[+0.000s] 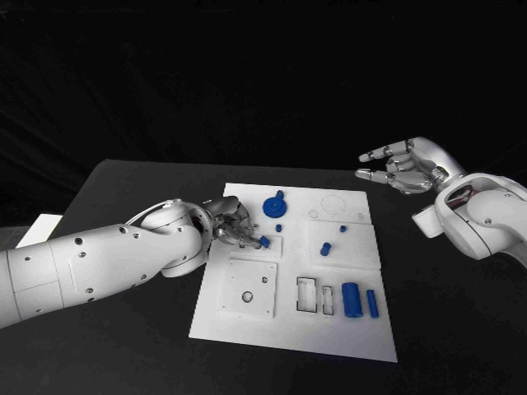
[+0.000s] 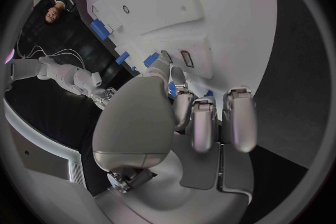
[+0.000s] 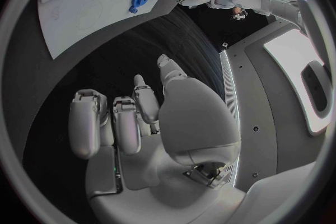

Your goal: Assemble the parts on the task board

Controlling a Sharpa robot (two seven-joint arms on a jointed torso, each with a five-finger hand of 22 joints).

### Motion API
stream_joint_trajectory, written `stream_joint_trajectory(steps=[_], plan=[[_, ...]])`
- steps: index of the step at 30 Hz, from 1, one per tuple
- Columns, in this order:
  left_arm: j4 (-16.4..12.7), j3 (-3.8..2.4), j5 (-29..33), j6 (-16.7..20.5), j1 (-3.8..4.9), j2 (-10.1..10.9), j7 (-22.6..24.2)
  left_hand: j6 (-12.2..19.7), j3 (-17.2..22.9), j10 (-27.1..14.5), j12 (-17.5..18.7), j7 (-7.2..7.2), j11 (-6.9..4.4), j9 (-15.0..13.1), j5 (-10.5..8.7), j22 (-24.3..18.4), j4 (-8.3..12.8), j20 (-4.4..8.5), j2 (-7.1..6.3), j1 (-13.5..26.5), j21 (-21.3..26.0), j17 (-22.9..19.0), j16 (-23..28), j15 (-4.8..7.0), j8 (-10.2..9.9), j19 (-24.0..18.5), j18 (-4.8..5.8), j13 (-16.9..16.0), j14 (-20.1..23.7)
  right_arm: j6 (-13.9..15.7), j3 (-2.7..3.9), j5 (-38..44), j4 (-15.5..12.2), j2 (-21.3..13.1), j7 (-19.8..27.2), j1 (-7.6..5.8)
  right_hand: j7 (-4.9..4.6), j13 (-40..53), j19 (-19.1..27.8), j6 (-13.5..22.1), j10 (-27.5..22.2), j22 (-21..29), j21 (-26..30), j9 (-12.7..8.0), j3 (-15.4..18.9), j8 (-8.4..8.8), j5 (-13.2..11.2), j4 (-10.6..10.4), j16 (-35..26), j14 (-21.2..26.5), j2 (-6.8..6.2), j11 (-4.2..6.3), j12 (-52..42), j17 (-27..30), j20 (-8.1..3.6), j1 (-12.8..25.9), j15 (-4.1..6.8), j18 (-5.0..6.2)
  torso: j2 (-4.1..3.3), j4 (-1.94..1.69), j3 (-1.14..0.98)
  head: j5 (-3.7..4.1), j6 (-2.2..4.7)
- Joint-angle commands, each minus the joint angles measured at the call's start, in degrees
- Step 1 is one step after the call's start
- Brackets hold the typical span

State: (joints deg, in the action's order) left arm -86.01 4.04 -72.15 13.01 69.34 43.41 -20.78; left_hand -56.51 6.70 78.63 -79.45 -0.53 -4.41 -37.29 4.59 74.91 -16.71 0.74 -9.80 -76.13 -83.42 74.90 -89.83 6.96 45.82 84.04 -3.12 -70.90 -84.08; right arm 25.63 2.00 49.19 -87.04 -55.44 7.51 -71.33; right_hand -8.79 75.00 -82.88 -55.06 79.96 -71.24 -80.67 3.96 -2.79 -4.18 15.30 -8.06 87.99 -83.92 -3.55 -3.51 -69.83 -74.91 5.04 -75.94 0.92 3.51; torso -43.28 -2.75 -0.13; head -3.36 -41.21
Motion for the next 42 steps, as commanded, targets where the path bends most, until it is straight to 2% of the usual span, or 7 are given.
stream_joint_trajectory(steps=[1, 12, 21, 42], plan=[[-0.04, -0.05, 0.81, 0.23, 0.01, -0.14, -0.72, 0.02, 0.35, 0.39, -0.26, -0.42, -0.04, -0.12, 0.22, 6.2, -0.06, 0.45, 0.23, 0.54, -0.4, 15.1, -0.17, 0.51, 0.1, 3.59, 1.17, -0.08, -5.92, -0.62, 0.01, 0.5, 0.0, 0.05, 0.15, 0.03, 0.32, 1.67, 0.35, -0.2, -0.16, 0.07, 0.23, 0.09, 0.06, -0.37, 0.19, 0.18, -0.23, -5.33, 0.4, 0.14, 0.22, -12.17, -0.21, -0.36, 0.09, 0.34, -0.01, 0.03, -0.02, -0.12, -0.01], [0.03, -0.06, 1.32, 0.88, 0.02, -0.28, -1.59, -0.08, 0.8, 0.57, -0.41, -0.51, -0.12, -0.29, 0.24, 6.45, -0.09, 0.51, 0.53, 1.93, -0.56, 15.1, -0.17, 0.57, 0.1, 3.63, 1.21, -0.31, -5.92, -0.63, 0.01, 0.5, 0.07, 0.12, 0.18, 0.04, 0.32, 1.69, 0.38, -0.22, -0.13, 0.14, 0.27, 0.09, 0.1, -0.37, 0.21, 0.15, -0.25, -5.33, 0.41, 0.14, 0.19, -12.15, -0.22, -0.31, 0.1, 0.35, -0.02, -0.01, 0.0, 0.01, 0.02], [0.0, -0.08, 1.7, 0.87, 0.02, -0.44, -1.8, -0.11, 1.0, 0.62, -0.45, -0.54, -0.16, -0.38, 0.24, 6.5, -0.11, 0.55, 0.6, 2.73, -0.58, 15.1, -0.17, 0.61, 0.09, 3.63, 1.22, -0.36, -5.92, -0.68, 0.01, 0.5, 0.12, 0.2, 0.21, 0.06, 0.32, 1.69, 0.38, -0.22, -0.13, 0.14, 0.27, 0.09, 0.1, -0.37, 0.21, 0.15, -0.25, -5.33, 0.41, 0.14, 0.19, -12.15, -0.22, -0.31, 0.1, 0.35, -0.02, 0.04, -0.02, -0.03, -0.35], [0.12, -0.1, 2.68, 1.62, 0.02, -0.81, -2.24, -0.18, 1.23, 0.81, -0.61, -0.6, -0.2, -0.48, 0.26, 6.69, -0.11, 0.58, 0.66, 3.5, -0.7, 15.1, -0.17, 0.64, 0.11, 3.67, 1.25, -0.63, -5.92, -0.78, 0.01, 0.44, 0.19, 0.27, 0.27, 0.08, 0.33, 1.69, 0.38, -0.24, -0.12, 0.15, 0.28, 0.09, 0.17, -0.38, 0.21, 0.1, -0.22, -5.34, 0.4, 0.14, 0.17, -12.18, -0.22, -0.22, 0.1, 0.35, -0.04, 0.02, 0.0, 0.16, -0.06]])
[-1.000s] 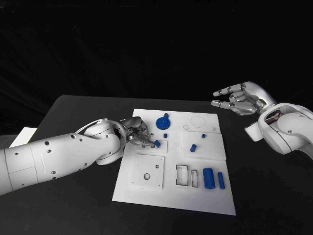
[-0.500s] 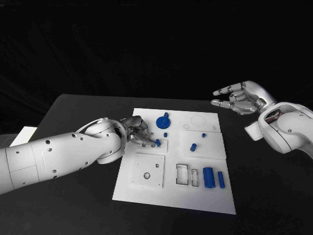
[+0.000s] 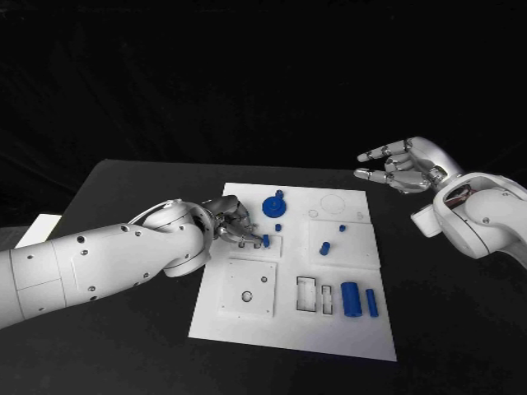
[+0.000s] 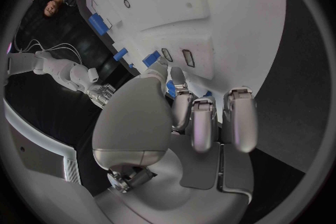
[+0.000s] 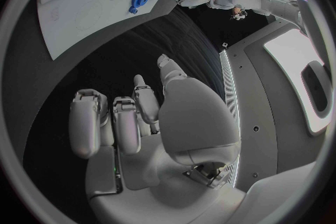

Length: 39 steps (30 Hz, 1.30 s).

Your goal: Assemble the parts on the task board

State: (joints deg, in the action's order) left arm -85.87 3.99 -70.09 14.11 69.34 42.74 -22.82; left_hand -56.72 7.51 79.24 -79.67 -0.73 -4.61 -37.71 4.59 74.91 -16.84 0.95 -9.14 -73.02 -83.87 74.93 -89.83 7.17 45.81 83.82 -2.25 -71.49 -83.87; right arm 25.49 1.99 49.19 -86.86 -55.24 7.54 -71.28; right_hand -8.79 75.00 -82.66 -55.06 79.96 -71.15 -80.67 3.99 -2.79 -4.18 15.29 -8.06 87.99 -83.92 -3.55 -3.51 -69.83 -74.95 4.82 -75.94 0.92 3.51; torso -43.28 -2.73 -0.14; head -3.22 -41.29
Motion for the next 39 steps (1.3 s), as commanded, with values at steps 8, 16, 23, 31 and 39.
stream_joint_trajectory(steps=[8, 16, 23, 31, 39], plan=[[0.08, -0.06, 0.74, 0.47, 0.02, -0.34, -0.5, -0.03, 0.61, 0.23, -0.41, -0.44, -0.04, -0.09, 0.3, 6.7, 0.02, 0.38, 0.16, 0.65, -0.24, 15.07, -0.17, 0.46, 0.12, 3.89, 0.38, -0.06, -6.13, -0.64, 0.01, 0.43, 0.04, 0.09, 0.23, 0.04, 0.32, 1.69, 0.16, -0.24, -0.12, 0.07, 0.28, 0.06, 0.17, -0.38, 0.21, 0.1, -0.22, -5.34, 0.4, 0.14, 0.17, -12.15, -0.01, -0.22, 0.1, 0.35, -0.06, -0.05, 0.03, 0.09, 0.05], [0.17, -0.06, 0.93, 0.25, 0.02, -0.35, -0.68, -0.03, 0.77, 0.2, -0.38, -0.48, -0.07, -0.12, 0.33, 6.7, 0.06, 0.4, 0.24, 0.7, -0.24, 15.07, -0.17, 0.48, 0.12, 3.88, 0.37, 0.01, -6.13, -0.66, 0.01, 0.43, 0.12, 0.14, 0.23, 0.05, 0.32, 1.69, 0.16, -0.24, -0.12, 0.07, 0.28, 0.06, 0.17, -0.38, 0.21, 0.1, -0.22, -5.34, 0.4, 0.14, 0.17, -12.15, -0.01, -0.22, 0.1, 0.35, 0.04, -0.01, 0.02, 0.04, -0.07], [-0.11, -0.14, 1.86, -1.17, 0.02, 0.47, -0.19, 0.35, 1.6, -0.46, 0.22, -0.52, -0.13, -0.22, 0.34, 6.43, 0.34, 0.47, -0.25, -0.27, -0.02, 15.07, -0.17, 0.54, -0.09, 3.78, 0.3, 1.01, -6.13, -0.7, 0.01, 0.42, 0.19, 0.17, 0.24, 0.11, 0.32, 1.69, 0.16, -0.24, -0.12, 0.07, 0.28, 0.06, 0.17, -0.38, 0.21, 0.1, -0.22, -5.34, 0.4, 0.14, 0.17, -12.15, -0.01, -0.22, 0.1, 0.35, 0.02, 0.05, 0.04, -0.1, 0.03], [-1.04, -1.11, 7.41, -1.41, 0.33, 2.14, 2.08, 2.84, 5.79, -4.78, 4.3, 0.78, 0.93, 1.44, 0.34, 4.53, 0.26, -0.04, -0.34, -2.49, 1.56, 15.07, -0.17, -0.19, -3.73, 3.05, -0.12, 7.17, -6.13, -0.69, 0.01, 0.42, 0.43, 0.22, 0.3, 0.25, 0.33, 1.7, 0.15, -0.27, -0.09, 0.06, 0.29, 0.07, 0.26, -0.4, 0.23, 0.03, -0.25, -5.33, 0.41, 0.14, 0.13, -12.11, -0.01, -0.09, 0.1, 0.35, 0.06, -0.05, 0.08, 0.09, 0.08], [-2.29, -2.6, 19.07, -12.05, 4.21, 4.65, 1.21, 6.37, 9.82, -9.44, 9.89, 4.66, 4.14, 7.02, 0.14, 1.43, 0.14, -2.16, 0.07, 0.68, 4.26, 15.07, -0.17, -2.82, -12.99, 1.92, -0.74, 14.99, -6.13, -0.73, 0.01, 0.31, 0.74, 0.36, 0.27, 0.39, 0.33, 1.7, 0.15, -0.27, -0.09, 0.06, 0.29, 0.07, 0.26, -0.4, 0.23, 0.03, -0.25, -5.33, 0.41, 0.14, 0.13, -12.11, -0.01, -0.09, 0.1, 0.35, 0.01, 0.01, 0.01, 0.31, 0.21]])
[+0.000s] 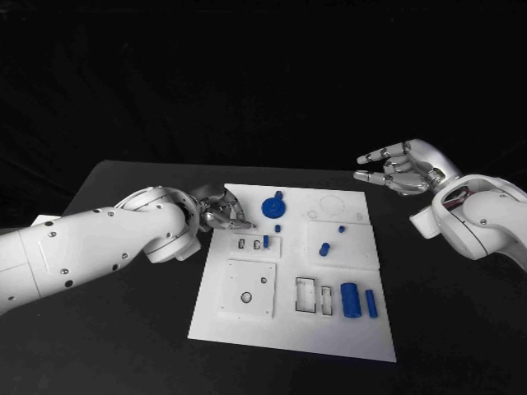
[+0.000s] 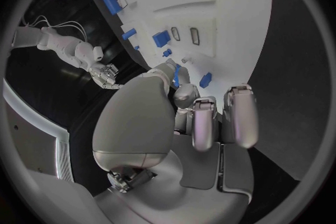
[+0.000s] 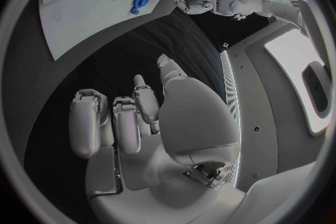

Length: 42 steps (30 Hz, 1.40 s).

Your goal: Assemble the parts on the task board

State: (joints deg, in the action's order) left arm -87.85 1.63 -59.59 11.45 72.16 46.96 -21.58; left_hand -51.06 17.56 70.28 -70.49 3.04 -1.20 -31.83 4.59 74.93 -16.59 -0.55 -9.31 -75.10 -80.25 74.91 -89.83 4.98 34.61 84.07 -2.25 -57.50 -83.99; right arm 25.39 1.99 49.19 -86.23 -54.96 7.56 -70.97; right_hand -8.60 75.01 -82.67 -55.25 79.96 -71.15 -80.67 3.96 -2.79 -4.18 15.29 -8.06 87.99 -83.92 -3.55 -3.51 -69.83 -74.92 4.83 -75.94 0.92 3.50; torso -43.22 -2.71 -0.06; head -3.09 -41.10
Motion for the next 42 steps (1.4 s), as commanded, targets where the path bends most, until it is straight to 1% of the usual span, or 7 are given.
stream_joint_trajectory(steps=[1, 4, 9, 18, 29, 35, 42], plan=[[-0.2, -0.32, 9.29, -12.26, 2.19, 0.55, -1.1, 0.97, -0.74, -0.4, 0.77, 1.32, 1.1, 1.8, 0.09, 1.17, -0.1, -0.96, 0.37, 4.49, 0.86, 15.09, -0.17, -0.99, -2.77, 1.59, -0.77, 1.1, -6.01, -0.63, 0.01, 0.3, 0.16, 0.08, 0.22, 0.08, 0.14, 1.7, 0.16, -0.07, -0.09, 0.06, 0.29, 0.09, 0.26, -0.4, 0.23, 0.03, -0.25, -5.33, 0.41, 0.14, 0.13, -12.14, -0.02, -0.09, 0.1, 0.35, -0.03, -0.01, -0.09, 0.17, 0.0], [0.64, -0.44, 10.42, -20.12, 4.34, 0.32, -4.95, -0.1, -4.74, 0.7, 0.1, 1.5, 1.66, 3.55, 0.05, 1.22, -0.21, -1.78, 1.64, 11.54, 0.95, 15.09, -0.17, -1.5, -4.96, 1.63, -0.82, 0.37, -6.01, -0.61, 0.01, 0.25, 0.29, 0.12, 0.16, 0.1, 0.14, 1.7, 0.16, -0.07, -0.09, 0.06, 0.29, 0.09, 0.26, -0.4, 0.23, 0.03, -0.25, -5.33, 0.41, 0.14, 0.13, -12.14, -0.02, -0.09, 0.1, 0.35, 0.06, -0.06, -0.17, 0.16, 0.12], [3.0, -0.49, 9.88, -30.53, 6.43, -1.75, -10.8, -3.12, -9.88, 2.39, -1.35, 0.98, 1.06, 4.76, -0.49, 2.18, -0.17, -1.71, 3.52, 15.11, 0.36, 15.09, -0.17, -1.15, -6.09, 1.99, -0.72, -1.72, -6.01, -0.69, 0.01, 0.19, 0.46, 0.21, 0.01, 0.1, 0.14, 1.7, 0.17, -0.04, -0.09, 0.12, 0.32, 0.08, 0.27, -0.38, 0.25, 0.05, -0.28, -5.32, 0.43, 0.15, 0.13, -12.11, -0.02, -0.13, 0.1, 0.36, -0.03, 0.02, -0.13, 0.29, 0.23], [9.5, -0.29, 3.18, -37.35, 8.39, -8.86, -14.44, -6.06, -16.59, 4.94, -3.85, -0.22, 0.01, 4.36, -1.88, 4.2, -0.18, -0.82, 3.99, 17.58, -1.13, 15.09, -0.17, -0.18, -5.63, 2.67, -0.29, -5.51, -6.01, -0.89, 0.01, 0.16, 0.91, 0.61, -0.18, 0.12, 0.14, 1.68, 0.19, -0.03, -0.1, 0.16, 0.34, 0.08, 0.26, -0.37, 0.26, 0.09, -0.3, -5.31, 0.43, 0.15, 0.16, -12.07, -0.02, -0.18, 0.11, 0.37, -0.04, -0.06, -0.18, 0.02, 0.27], [15.4, 0.84, 1.49, -36.38, 8.86, -16.16, -15.02, -6.16, -17.81, 5.22, -4.21, -0.33, -0.13, 4.15, -1.85, 4.65, -0.13, -0.59, 4.94, 17.24, -1.46, 15.09, -0.17, -0.07, -5.65, 2.81, -0.2, -6.12, -6.01, -1.11, 0.0, 0.1, 1.23, 1.18, -0.15, 0.13, 0.14, 1.66, 0.19, -0.03, -0.11, 0.16, 0.34, 0.08, 0.26, -0.37, 0.26, 0.1, -0.32, -5.31, 0.43, 0.15, 0.18, -12.05, -0.02, -0.19, 0.11, 0.37, -0.15, 0.09, -0.06, -0.22, 0.32], [17.49, 1.58, 1.22, -36.17, 8.26, -19.04, -15.22, -5.98, -17.77, 5.09, -4.25, -0.3, -0.12, 3.88, -1.79, 4.75, -0.04, -0.55, 5.94, 15.14, -1.49, 15.09, -0.17, -0.07, -5.69, 2.86, -0.18, -6.18, -6.01, -1.26, 0.0, 0.03, 1.37, 1.33, -0.12, 0.19, 0.14, 1.62, 0.19, -0.02, -0.14, 0.16, 0.35, 0.07, 0.28, -0.37, 0.27, 0.09, -0.33, -5.31, 0.44, 0.15, 0.24, -12.05, -0.02, -0.19, 0.11, 0.37, -0.05, -0.12, 0.0, -0.04, 0.33], [19.09, 1.85, 0.34, -36.07, 7.35, -20.7, -15.45, -6.16, -17.92, 5.13, -4.37, -0.35, -0.14, 3.64, -1.79, 4.93, -0.17, -0.55, 5.44, 14.82, -1.61, 15.09, -0.17, -0.06, -5.48, 2.91, -0.15, -6.37, -6.01, -1.42, 0.0, -0.09, 1.51, 1.5, -0.07, 0.29, 0.14, 1.61, 0.19, -0.02, -0.14, 0.16, 0.35, 0.07, 0.28, -0.37, 0.27, 0.09, -0.33, -5.31, 0.44, 0.15, 0.25, -12.05, -0.02, -0.18, 0.11, 0.37, -0.09, -0.02, -0.06, -0.11, 0.12]])
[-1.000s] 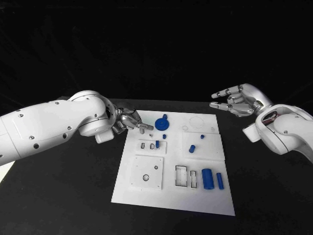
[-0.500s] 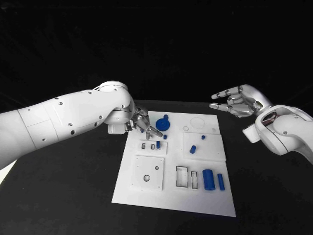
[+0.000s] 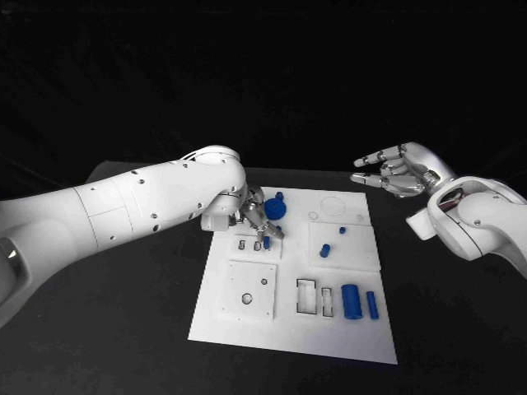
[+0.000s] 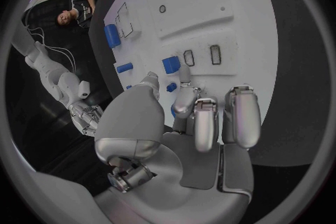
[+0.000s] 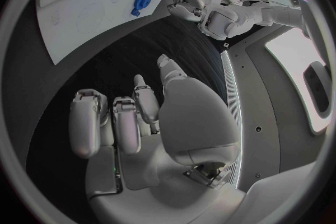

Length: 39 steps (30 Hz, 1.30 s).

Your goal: Assemble the parts on the task board

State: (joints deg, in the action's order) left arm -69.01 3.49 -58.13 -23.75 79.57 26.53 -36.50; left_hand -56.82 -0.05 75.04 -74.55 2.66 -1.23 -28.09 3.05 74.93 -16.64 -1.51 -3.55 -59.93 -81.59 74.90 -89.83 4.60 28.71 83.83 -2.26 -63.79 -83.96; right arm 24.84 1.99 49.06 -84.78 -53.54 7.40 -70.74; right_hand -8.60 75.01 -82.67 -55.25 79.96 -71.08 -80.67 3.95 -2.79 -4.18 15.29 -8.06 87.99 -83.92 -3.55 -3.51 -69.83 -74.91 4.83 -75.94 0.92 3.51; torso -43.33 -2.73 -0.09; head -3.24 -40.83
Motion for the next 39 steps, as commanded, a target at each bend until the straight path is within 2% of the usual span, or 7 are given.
stream_joint_trajectory(steps=[1, 16, 21, 23, 29, 39], plan=[[0.3, 0.0, -1.15, -0.83, -0.09, -0.32, -0.53, -0.43, -0.31, 0.37, -0.31, 0.01, -0.12, -0.14, -0.25, 4.92, -0.12, 0.4, -0.34, -0.38, -0.28, 15.1, -0.17, 0.32, 0.44, 3.15, -0.14, -0.09, -6.04, -0.87, 0.01, 0.04, 0.06, 0.08, 0.1, 0.07, 0.14, 1.61, 0.19, -0.02, -0.14, 0.09, 0.35, 0.09, 0.28, -0.37, 0.27, 0.09, -0.33, -5.31, 0.44, 0.15, 0.25, -12.06, -0.02, -0.18, 0.11, 0.36, 0.01, 0.0, -0.02, 0.06, -0.16], [0.25, 0.02, -1.25, -0.66, -0.29, -0.54, -0.78, -0.88, 0.15, 0.63, -0.69, -0.28, -0.35, -0.94, -0.23, 5.32, -0.07, 0.52, -0.41, -1.42, -0.55, 15.1, -0.17, 0.49, 1.26, 3.27, -0.07, -0.67, -6.04, -0.99, 0.01, -0.02, 0.32, 0.22, 0.09, 0.17, 0.13, 1.61, 0.23, -0.01, -0.14, 0.21, 0.41, 0.08, 0.3, -0.36, 0.28, 0.06, -0.37, -5.29, 0.46, 0.15, 0.24, -12.01, -0.03, -0.14, 0.11, 0.39, 0.04, -0.06, -0.02, 0.09, -0.43], [0.08, -0.05, -0.99, -0.9, -0.3, -0.4, -0.84, -1.12, 1.84, 0.93, -1.06, -0.59, -0.62, -1.92, -0.22, 5.74, -0.05, 0.68, -0.4, -3.24, -0.84, 15.1, -0.17, 0.7, 2.17, 3.39, 0.01, -1.25, -6.04, -1.07, 0.01, -0.02, 0.41, 0.28, 0.06, 0.19, 0.13, 1.61, 0.23, -0.01, -0.14, 0.21, 0.41, 0.08, 0.3, -0.36, 0.28, 0.06, -0.37, -5.29, 0.46, 0.15, 0.24, -12.01, -0.03, -0.14, 0.11, 0.39, 0.03, -0.03, -0.03, 0.1, -0.54], [-0.01, -0.14, -0.9, -0.91, -0.3, -0.3, -0.87, -1.08, 3.09, 1.13, -1.28, -0.7, -0.74, -2.52, -0.22, 5.92, -0.15, 0.8, -0.83, -3.79, -0.96, 15.1, -0.17, 0.81, 2.65, 3.44, 0.05, -1.61, -6.04, -1.09, 0.01, -0.02, 0.45, 0.3, 0.06, 0.21, 0.13, 1.61, 0.23, -0.01, -0.14, 0.21, 0.41, 0.08, 0.3, -0.36, 0.28, 0.06, -0.37, -5.29, 0.46, 0.15, 0.24, -12.01, -0.03, -0.14, 0.11, 0.39, 0.02, -0.04, -0.02, 0.07, -0.54], [-0.23, -0.31, -0.8, -0.71, -0.29, -0.06, -0.9, -0.82, 5.36, 1.47, -1.65, -0.88, -0.9, -3.74, -0.22, 6.2, -0.17, 0.96, -1.52, -3.7, -1.12, 15.1, -0.17, 0.97, 3.52, 3.51, 0.1, -2.24, -6.04, -1.15, 0.01, -0.02, 0.6, 0.38, 0.03, 0.29, 0.13, 1.61, 0.23, -0.01, -0.14, 0.21, 0.41, 0.08, 0.3, -0.36, 0.28, 0.06, -0.37, -5.29, 0.46, 0.15, 0.24, -12.01, -0.03, -0.14, 0.11, 0.39, 0.04, -0.04, -0.09, 0.07, -0.58], [-0.83, -0.39, 0.12, -0.79, -0.29, 0.24, -1.06, -0.5, 6.85, 1.5, -1.68, -0.93, -0.96, -4.46, -0.21, 6.28, -0.17, 1.03, -1.8, -3.57, -1.15, 15.1, -0.17, 1.02, 3.92, 3.53, 0.11, -2.33, -6.04, -1.26, 0.01, -0.05, 0.95, 0.61, 0.03, 0.53, 0.13, 1.61, 0.23, -0.01, -0.14, 0.21, 0.41, 0.08, 0.3, -0.36, 0.28, 0.06, -0.37, -5.29, 0.46, 0.15, 0.24, -12.01, -0.03, -0.14, 0.11, 0.39, 0.04, -0.09, -0.1, -0.01, -0.71]])
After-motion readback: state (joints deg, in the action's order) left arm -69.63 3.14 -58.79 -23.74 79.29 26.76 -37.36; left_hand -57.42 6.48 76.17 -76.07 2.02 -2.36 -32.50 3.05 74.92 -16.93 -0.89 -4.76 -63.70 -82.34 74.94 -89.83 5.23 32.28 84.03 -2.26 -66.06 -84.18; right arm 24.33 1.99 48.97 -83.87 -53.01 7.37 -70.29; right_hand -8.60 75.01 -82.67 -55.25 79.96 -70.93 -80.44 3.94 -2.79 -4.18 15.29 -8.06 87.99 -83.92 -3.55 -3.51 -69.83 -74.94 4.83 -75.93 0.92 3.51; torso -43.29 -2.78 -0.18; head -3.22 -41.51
